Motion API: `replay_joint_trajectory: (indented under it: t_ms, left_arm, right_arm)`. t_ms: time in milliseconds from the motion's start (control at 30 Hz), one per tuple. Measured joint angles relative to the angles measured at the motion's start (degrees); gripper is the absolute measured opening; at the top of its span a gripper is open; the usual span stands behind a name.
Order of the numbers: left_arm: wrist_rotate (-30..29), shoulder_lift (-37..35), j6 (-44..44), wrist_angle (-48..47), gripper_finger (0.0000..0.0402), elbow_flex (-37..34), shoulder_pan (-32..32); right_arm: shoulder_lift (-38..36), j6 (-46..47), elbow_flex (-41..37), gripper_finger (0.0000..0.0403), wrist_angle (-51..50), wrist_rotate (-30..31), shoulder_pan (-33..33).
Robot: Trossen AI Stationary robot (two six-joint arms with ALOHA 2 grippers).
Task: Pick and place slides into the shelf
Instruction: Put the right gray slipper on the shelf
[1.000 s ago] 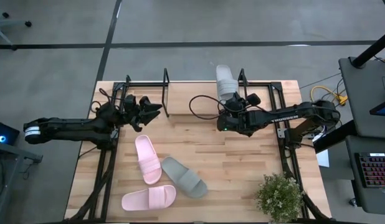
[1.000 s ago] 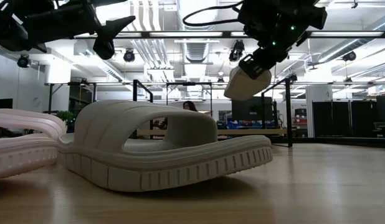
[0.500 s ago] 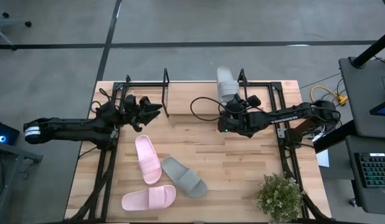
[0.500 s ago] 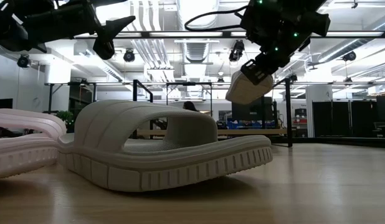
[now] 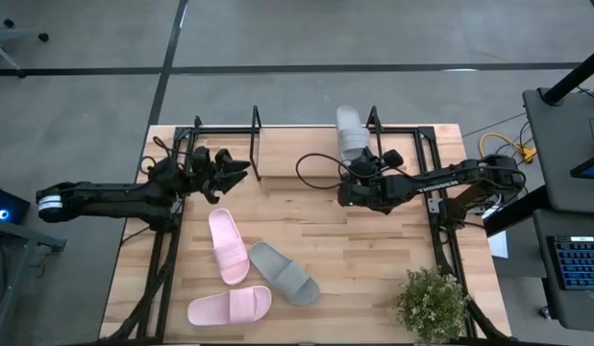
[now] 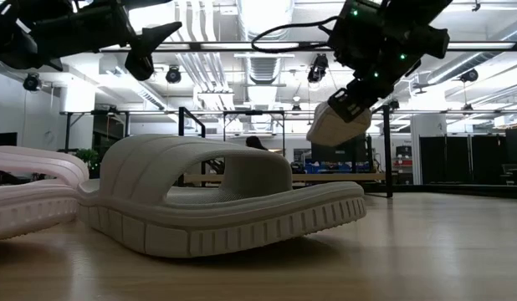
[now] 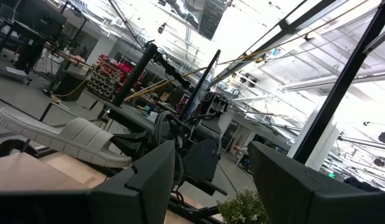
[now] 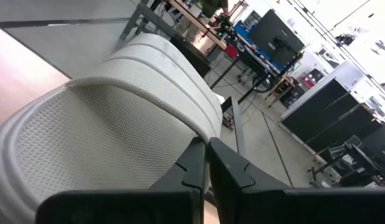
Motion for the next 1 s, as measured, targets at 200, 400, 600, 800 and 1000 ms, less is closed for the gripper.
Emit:
replay_joint_trajectory:
  t_ms: [200,400,600,800,1000]
  left_arm:
    - [-0.51,-0.02,0.02,-0.01,0.0192,0.00,-0.02]
    - [-1.46,0.00,0.02,-0.01,0.0192,-0.05,0.00]
    - [-1.44,-0.01,-0.02,-0.01,0.0192,-0.41,0.00]
    - [-1.44,0.00,-0.04,-0.01,0.0192,-0.48,0.00]
    - [-1.44,0.00,-0.05,-0.04,0.0192,-0.55,0.00]
  right_arm:
    - [0.00,0.00,-0.98,0.0008,0.50,0.01,0.00]
    - [-0.02,0.00,-1.17,0.0008,1.59,0.00,0.00]
    - [-0.03,-0.44,-2.57,0.0008,5.22,0.03,0.04]
    - [-0.04,-0.57,-4.33,0.0008,7.30,0.00,0.02]
    - [0.01,-0.62,-5.17,0.0008,7.38,-0.22,0.00]
